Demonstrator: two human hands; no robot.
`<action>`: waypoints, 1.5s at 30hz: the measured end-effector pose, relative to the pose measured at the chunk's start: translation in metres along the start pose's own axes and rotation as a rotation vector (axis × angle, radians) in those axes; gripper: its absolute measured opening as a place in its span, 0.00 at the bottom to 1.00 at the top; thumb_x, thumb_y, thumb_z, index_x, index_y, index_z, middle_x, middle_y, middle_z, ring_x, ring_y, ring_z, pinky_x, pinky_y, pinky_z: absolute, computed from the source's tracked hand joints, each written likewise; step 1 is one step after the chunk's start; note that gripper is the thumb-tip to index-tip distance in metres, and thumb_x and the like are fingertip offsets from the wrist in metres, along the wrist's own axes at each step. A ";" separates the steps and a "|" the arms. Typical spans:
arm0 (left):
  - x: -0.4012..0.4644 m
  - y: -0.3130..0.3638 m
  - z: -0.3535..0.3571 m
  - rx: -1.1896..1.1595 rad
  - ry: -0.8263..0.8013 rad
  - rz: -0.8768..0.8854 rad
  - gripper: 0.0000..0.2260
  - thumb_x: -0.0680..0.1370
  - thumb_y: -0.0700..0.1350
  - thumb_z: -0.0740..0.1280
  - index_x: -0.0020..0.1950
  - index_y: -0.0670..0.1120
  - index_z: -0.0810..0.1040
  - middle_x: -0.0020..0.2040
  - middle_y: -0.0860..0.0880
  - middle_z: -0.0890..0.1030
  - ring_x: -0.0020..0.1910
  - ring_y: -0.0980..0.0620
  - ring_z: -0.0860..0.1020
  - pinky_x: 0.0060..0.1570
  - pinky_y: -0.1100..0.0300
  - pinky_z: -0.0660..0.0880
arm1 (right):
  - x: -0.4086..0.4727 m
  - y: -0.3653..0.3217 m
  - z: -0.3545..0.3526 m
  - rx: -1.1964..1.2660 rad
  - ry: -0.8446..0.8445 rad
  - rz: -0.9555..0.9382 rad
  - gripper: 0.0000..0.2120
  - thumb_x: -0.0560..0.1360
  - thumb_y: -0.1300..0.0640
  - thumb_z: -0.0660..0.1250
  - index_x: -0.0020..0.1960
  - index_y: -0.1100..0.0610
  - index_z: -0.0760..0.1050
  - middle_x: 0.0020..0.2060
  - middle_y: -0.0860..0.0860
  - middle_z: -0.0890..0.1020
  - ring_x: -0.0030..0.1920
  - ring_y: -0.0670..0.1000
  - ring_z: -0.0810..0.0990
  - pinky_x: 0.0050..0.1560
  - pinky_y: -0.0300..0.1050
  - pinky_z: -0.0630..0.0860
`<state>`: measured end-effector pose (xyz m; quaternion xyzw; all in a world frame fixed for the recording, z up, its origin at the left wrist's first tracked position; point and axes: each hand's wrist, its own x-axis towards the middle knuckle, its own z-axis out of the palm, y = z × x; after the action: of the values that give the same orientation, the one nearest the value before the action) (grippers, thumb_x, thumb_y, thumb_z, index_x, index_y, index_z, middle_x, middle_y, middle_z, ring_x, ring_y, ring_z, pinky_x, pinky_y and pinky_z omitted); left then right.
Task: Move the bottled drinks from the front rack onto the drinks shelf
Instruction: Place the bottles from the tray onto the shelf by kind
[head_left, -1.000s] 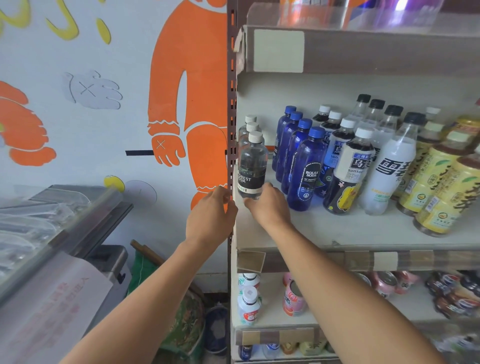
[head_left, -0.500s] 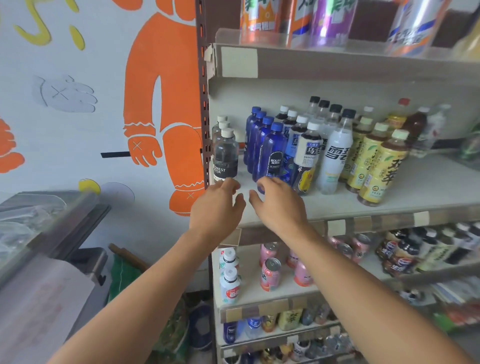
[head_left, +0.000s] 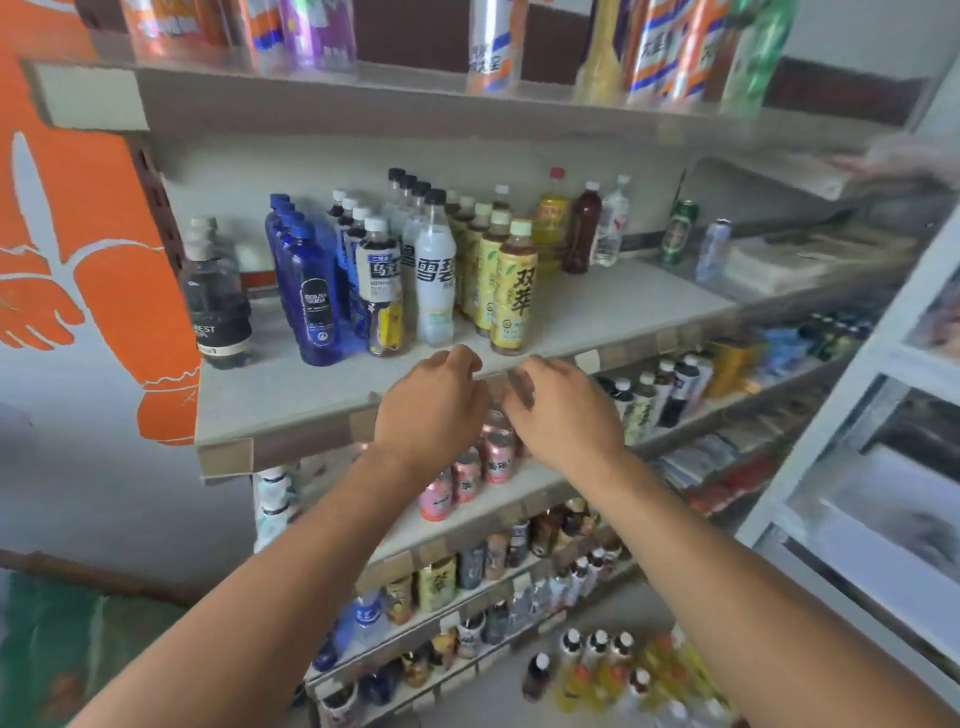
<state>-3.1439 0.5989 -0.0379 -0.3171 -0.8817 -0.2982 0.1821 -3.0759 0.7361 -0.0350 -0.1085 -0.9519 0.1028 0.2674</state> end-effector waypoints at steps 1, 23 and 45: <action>0.000 0.016 0.009 -0.008 -0.012 0.029 0.13 0.80 0.49 0.61 0.62 0.47 0.74 0.56 0.46 0.80 0.54 0.42 0.78 0.48 0.51 0.75 | -0.007 0.015 -0.009 -0.014 0.004 0.019 0.15 0.79 0.47 0.61 0.60 0.54 0.75 0.53 0.51 0.81 0.52 0.55 0.80 0.42 0.47 0.75; -0.016 0.243 0.175 -0.213 -0.328 0.418 0.11 0.80 0.50 0.60 0.60 0.48 0.74 0.53 0.48 0.80 0.49 0.43 0.79 0.43 0.50 0.77 | -0.149 0.250 -0.097 -0.128 0.044 0.518 0.13 0.78 0.47 0.62 0.53 0.54 0.77 0.48 0.53 0.81 0.49 0.56 0.80 0.42 0.50 0.78; 0.060 0.351 0.389 -0.392 -0.678 0.560 0.12 0.81 0.50 0.62 0.62 0.50 0.75 0.56 0.51 0.81 0.53 0.48 0.79 0.49 0.56 0.75 | -0.159 0.458 -0.069 -0.229 -0.068 1.038 0.14 0.80 0.49 0.59 0.57 0.55 0.77 0.52 0.53 0.82 0.50 0.55 0.81 0.43 0.44 0.74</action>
<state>-3.0048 1.0933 -0.1579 -0.6499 -0.6993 -0.2783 -0.1057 -2.8373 1.1411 -0.1707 -0.5902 -0.7864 0.1203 0.1369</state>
